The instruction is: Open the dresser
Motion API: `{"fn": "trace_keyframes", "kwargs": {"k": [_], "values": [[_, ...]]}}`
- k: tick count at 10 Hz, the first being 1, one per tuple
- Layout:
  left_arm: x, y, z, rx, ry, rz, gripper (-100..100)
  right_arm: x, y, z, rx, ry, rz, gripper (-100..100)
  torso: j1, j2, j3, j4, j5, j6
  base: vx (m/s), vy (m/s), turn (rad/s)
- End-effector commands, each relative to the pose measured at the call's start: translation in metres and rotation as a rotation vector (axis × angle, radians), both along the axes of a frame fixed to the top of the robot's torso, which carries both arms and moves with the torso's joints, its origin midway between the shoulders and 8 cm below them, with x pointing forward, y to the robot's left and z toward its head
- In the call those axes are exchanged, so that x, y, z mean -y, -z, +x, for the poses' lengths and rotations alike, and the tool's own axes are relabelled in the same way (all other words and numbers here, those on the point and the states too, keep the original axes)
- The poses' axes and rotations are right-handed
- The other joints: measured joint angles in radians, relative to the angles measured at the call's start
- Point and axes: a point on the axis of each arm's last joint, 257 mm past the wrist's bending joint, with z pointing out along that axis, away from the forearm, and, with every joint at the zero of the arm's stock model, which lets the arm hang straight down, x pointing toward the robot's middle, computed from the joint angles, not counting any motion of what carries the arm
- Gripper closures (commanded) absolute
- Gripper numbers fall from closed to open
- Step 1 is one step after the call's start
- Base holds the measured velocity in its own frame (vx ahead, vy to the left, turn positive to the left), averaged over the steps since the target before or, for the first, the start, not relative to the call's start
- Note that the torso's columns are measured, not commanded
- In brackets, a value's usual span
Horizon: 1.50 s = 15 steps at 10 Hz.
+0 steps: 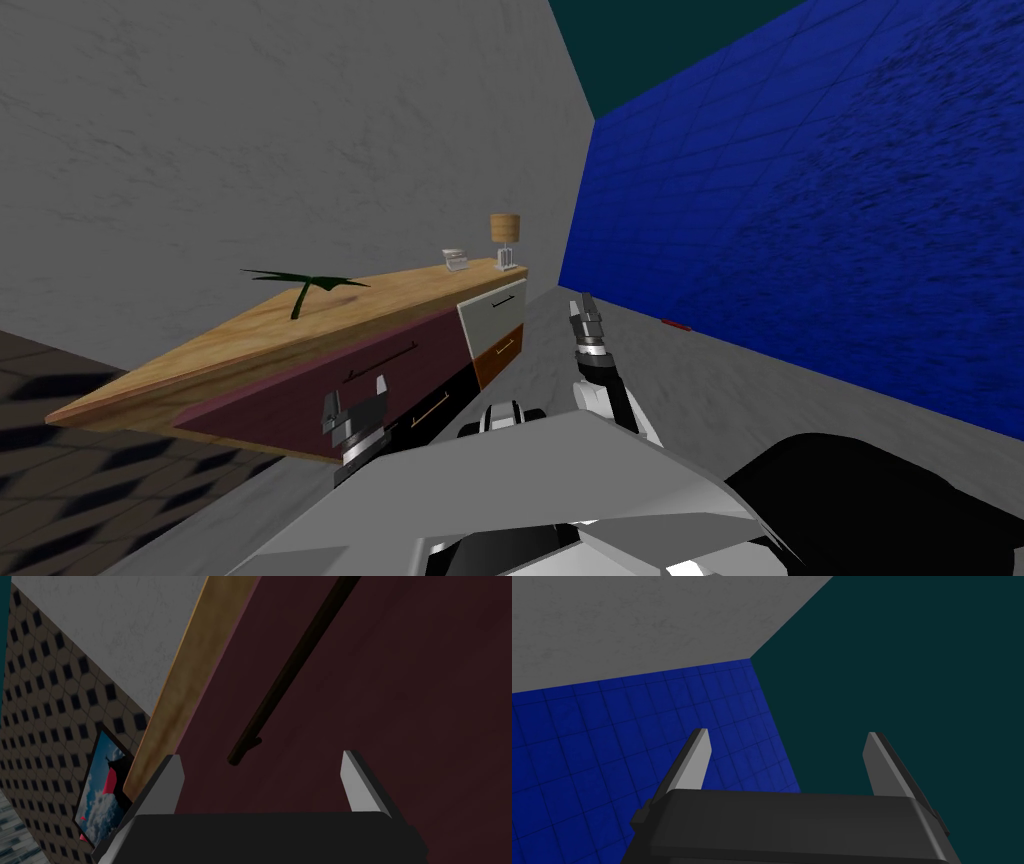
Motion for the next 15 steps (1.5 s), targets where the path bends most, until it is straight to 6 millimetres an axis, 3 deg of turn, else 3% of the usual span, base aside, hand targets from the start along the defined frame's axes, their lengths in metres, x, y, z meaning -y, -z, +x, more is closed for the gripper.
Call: {"fn": "trace_keyframes", "kwargs": {"k": [1,4,5,6,10,11,12,15], "values": [[-0.005,-0.009,0.011,0.0,0.005,0.001,-100,0.0,0.0,0.0,0.0,0.0,0.0,0,0.0,0.001,0.001,0.0,0.0,0.0,0.0,-0.008,0.03],[-0.012,-0.022,0.028,0.0,0.014,0.004,-100,0.0,0.0,0.0,0.0,0.0,0.0,0,-0.003,-0.002,-0.001,-0.001,-0.001,0.0,-0.005,-0.006,0.027],[-0.011,-0.021,0.025,0.002,0.012,0.003,-100,0.0,0.0,0.0,0.0,0.0,0.0,0,-0.003,-0.003,-0.002,0.0,-0.001,0.0,-0.006,-0.008,0.007],[-0.009,-0.015,0.02,0.0,0.01,0.002,100,0.0,0.0,0.0,0.0,0.0,0.0,0,-0.002,-0.004,-0.002,-0.001,-0.001,0.0,0.001,0.003,-0.036],[0.0,0.0,0.0,0.0,0.0,0.0,100,0.0,0.0,0.0,0.0,0.0,0.0,0,-0.002,-0.004,-0.003,-0.001,0.0,0.0,0.002,0.009,-0.026],[-0.003,-0.001,0.003,-0.002,0.002,0.0,100,0.0,0.0,0.0,0.0,0.0,0.0,0,-0.003,-0.003,-0.002,-0.001,-0.001,0.0,0.003,0.005,-0.003],[-0.007,-0.01,0.009,0.003,0.004,0.007,-100,0.0,0.0,0.0,0.0,0.0,0.0,0,-0.003,-0.002,-0.001,0.0,-0.001,0.0,-0.003,-0.05,0.024],[-0.01,-0.017,0.018,0.004,0.003,-0.005,-100,0.0,0.0,0.0,0.0,0.0,0.0,0,-0.006,-0.003,-0.002,-0.001,-0.001,0.0,0.014,-0.09,0.026]]}}
